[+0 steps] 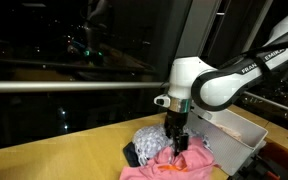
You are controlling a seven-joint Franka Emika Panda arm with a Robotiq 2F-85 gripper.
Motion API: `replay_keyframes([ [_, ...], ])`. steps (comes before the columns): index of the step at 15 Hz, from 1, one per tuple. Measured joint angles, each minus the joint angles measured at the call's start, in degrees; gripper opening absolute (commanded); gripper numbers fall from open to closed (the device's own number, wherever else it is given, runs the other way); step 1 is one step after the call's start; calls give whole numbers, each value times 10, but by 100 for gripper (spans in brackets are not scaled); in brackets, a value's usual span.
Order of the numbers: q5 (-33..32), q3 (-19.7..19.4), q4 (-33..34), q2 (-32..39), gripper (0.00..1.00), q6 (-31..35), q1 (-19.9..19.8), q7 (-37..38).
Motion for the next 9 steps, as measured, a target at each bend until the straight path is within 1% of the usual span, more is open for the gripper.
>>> replay_keyframes([
  [1,5,0,4,8,72,2,-4,-7],
  [2,10,0,8,16,66,6,-9,-13],
  [3,15,0,11,24,57,11,-15,-21],
  [5,29,3,16,32,43,14,-24,-32],
  [7,43,10,17,30,30,14,-34,-40],
  [9,54,17,14,21,14,14,-43,-43],
])
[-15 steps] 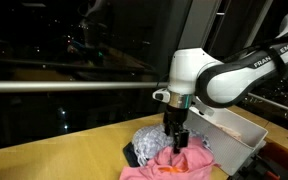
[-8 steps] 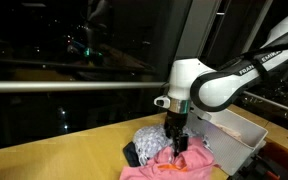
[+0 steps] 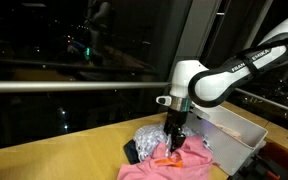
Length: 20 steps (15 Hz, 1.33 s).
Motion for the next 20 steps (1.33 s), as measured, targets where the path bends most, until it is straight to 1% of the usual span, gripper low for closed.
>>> replay_keyframes([
  [1,5,4,-4,-8,5,0,-3,0],
  [2,10,8,-10,-21,1,2,-6,0],
  [3,15,12,-20,-38,0,5,-8,0],
  [4,19,15,-30,-59,0,7,-10,0],
  [5,25,17,-43,-83,3,7,-10,1],
  [11,53,19,-132,-243,3,5,-14,4],
  [13,54,13,-151,-297,3,-5,-15,12],
  [16,51,-6,-155,-380,3,-45,-15,27],
  [20,30,-44,-136,-477,3,-108,-16,50],
])
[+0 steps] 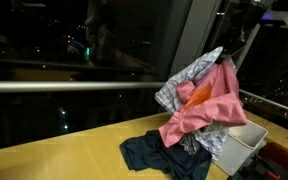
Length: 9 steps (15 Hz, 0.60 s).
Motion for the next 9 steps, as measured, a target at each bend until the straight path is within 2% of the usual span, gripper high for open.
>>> replay_keyframes([
  [4,-36,-44,52,-66,3,-79,-10,18],
  [9,-51,-111,154,-93,3,-178,-44,6],
])
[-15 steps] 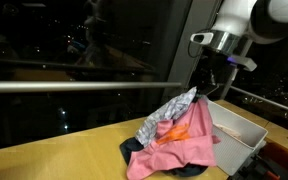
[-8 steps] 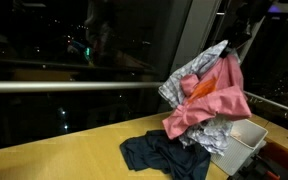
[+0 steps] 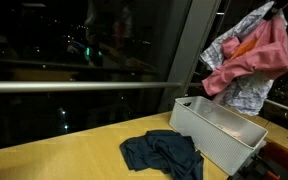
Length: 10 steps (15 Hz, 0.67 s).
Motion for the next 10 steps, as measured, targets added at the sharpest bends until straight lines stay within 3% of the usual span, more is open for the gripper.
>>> replay_keyframes([
  [5,4,-58,83,28,3,-42,-27,-41],
  [10,16,-63,109,86,3,-42,-33,-41],
])
